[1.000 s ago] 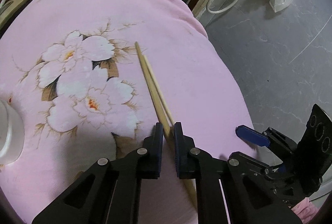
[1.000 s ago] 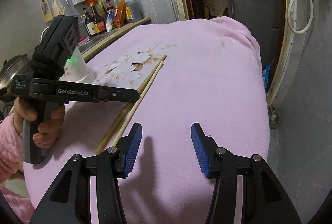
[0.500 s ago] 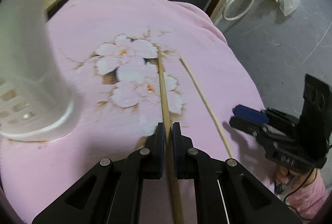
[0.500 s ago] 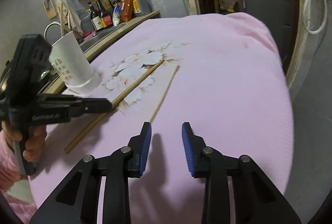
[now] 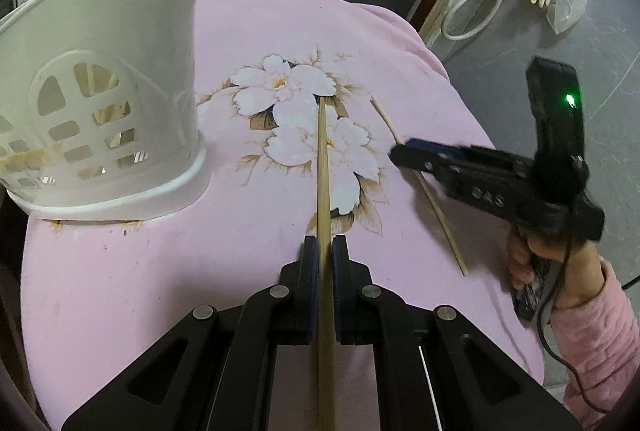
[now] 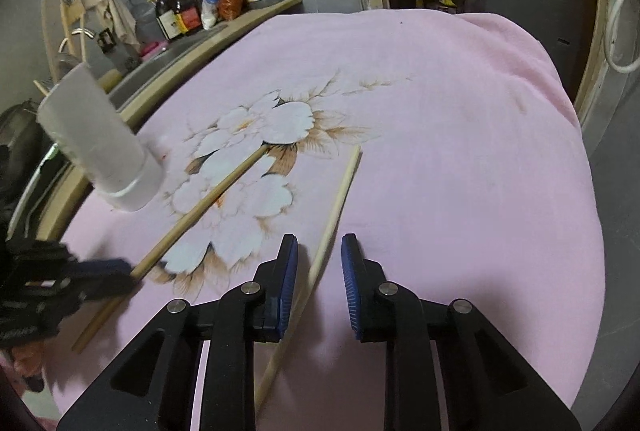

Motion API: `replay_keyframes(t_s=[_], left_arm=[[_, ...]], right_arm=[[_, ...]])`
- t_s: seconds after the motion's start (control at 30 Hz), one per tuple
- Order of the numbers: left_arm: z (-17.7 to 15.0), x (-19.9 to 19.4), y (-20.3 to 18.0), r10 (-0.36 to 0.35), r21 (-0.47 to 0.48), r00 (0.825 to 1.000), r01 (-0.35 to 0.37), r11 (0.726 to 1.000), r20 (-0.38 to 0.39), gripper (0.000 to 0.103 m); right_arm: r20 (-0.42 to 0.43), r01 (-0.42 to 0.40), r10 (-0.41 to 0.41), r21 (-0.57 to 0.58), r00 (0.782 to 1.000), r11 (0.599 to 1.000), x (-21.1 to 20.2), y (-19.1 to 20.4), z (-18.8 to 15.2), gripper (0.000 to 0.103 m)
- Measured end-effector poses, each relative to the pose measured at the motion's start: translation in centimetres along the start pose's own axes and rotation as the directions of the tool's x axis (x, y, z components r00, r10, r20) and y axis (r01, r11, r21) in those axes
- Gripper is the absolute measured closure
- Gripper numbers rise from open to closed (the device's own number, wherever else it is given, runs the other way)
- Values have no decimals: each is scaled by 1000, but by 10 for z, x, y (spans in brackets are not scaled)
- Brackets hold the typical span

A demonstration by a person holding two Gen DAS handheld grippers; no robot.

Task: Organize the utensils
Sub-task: 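Close the left tool on one chopstick while the right tool grasps the other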

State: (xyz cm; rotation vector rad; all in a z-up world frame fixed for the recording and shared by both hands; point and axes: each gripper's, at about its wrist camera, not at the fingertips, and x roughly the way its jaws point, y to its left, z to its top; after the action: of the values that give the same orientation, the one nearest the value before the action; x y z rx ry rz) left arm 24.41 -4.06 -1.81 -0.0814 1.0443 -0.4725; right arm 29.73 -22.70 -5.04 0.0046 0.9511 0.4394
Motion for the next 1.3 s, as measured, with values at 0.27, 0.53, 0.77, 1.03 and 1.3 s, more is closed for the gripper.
replay_keyframes(t_s=[0.27, 0.53, 0.77, 1.03, 1.3], left_arm=[[12, 8, -5, 26, 57, 999, -24, 998, -28, 97], [34, 26, -11, 66, 119, 993, -54, 991, -93, 97], [45, 37, -17, 93, 145, 989, -75, 987, -119, 97], [54, 48, -18, 106, 148, 987, -88, 985, -123, 97], [61, 56, -20, 125, 156, 984, -104, 982, -126, 96]], right_arm=[[13, 45, -45, -32, 999, 998, -4, -1, -6, 98], [-28, 84, -87, -104, 996, 991, -11, 5, -11, 100], [-94, 64, -73, -94, 993, 993, -9, 1, -4, 100], [-106, 40, -48, -72, 993, 997, -8, -1, -2, 99], [-125, 45, -57, -97, 991, 994, -4, 1, 1, 99]])
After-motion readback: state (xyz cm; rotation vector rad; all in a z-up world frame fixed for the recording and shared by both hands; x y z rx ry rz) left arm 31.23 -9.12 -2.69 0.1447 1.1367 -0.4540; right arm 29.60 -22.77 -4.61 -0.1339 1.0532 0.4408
